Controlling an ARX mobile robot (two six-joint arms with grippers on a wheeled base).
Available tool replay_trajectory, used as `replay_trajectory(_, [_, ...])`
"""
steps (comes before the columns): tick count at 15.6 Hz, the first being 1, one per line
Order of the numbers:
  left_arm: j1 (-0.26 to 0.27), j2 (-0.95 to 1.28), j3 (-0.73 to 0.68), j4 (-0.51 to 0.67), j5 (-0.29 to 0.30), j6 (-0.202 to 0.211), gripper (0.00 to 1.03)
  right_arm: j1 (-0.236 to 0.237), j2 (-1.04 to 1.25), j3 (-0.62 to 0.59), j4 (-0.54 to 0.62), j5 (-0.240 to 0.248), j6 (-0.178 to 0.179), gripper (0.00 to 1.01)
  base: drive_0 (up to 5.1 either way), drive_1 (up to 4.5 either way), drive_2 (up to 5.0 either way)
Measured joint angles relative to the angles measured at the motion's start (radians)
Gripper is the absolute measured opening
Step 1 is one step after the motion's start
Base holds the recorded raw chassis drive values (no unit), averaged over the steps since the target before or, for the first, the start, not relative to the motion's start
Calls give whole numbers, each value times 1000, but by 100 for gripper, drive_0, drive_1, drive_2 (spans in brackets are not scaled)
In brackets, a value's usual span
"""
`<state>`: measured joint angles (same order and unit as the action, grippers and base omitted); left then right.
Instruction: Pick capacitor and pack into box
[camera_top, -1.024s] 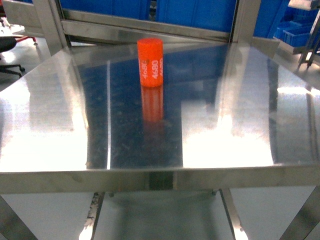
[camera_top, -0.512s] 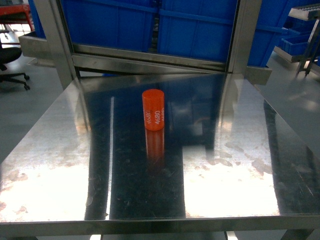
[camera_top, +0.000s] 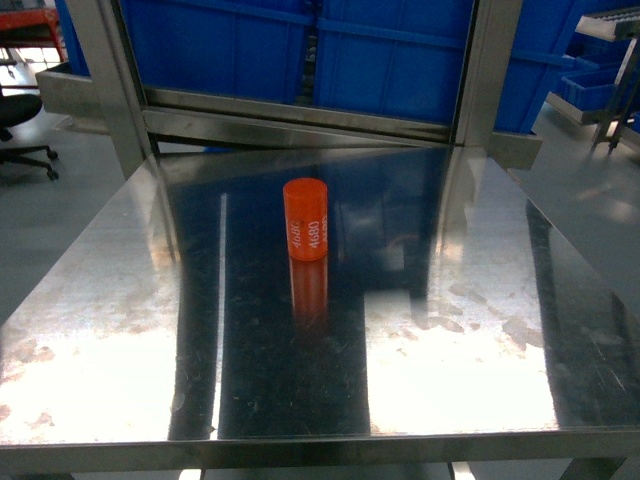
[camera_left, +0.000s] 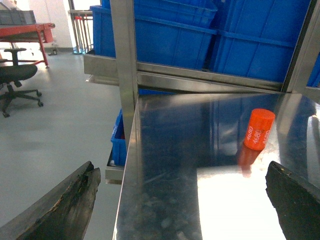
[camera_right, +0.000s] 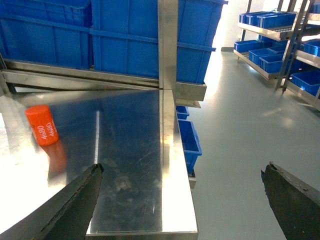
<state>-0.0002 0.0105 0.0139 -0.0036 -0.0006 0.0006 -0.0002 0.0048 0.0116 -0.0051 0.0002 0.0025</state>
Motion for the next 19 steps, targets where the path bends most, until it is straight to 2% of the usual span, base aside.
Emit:
replay_trajectory(2, [1,2,0,-8,5,-3,98,0,0,0,0,0,0,98,0,0,0])
replay_trajectory(3, [22,140,26,25,104,-47,98,0,0,0,1,0,0,98,0,0,0])
replay_trajectory(4, [-12,395,76,226,109,-84,98,0,0,0,0,0,0,98,0,0,0])
replay_trajectory(5, [-70,628,127,438,97,-108,98,0,0,0,0,0,0,98,0,0,0])
replay_trajectory(6, [-125,834,195,600,77,-119,98,0,0,0,0,0,0,98,0,0,0])
replay_trajectory(7, [-180,1057,290,744,46,-130,98,0,0,0,0,0,0,98,0,0,0])
replay_trajectory(8, [-222,1261,388,835,6,-131,98,0,0,0,0,0,0,98,0,0,0])
replay_trajectory(10, [-278,1555,563,864,-34,-128,98,0,0,0,0,0,0,98,0,0,0])
replay_trajectory(12, [-317,1762,718,835,-54,-127,98,0,0,0,0,0,0,98,0,0,0])
replay_trajectory(15, [-360,1905,871,787,-62,-124,98,0,0,0,0,0,0,98,0,0,0])
replay_trajectory(19, [-378,2069,986,765,-82,-99,98,0,0,0,0,0,0,98,0,0,0])
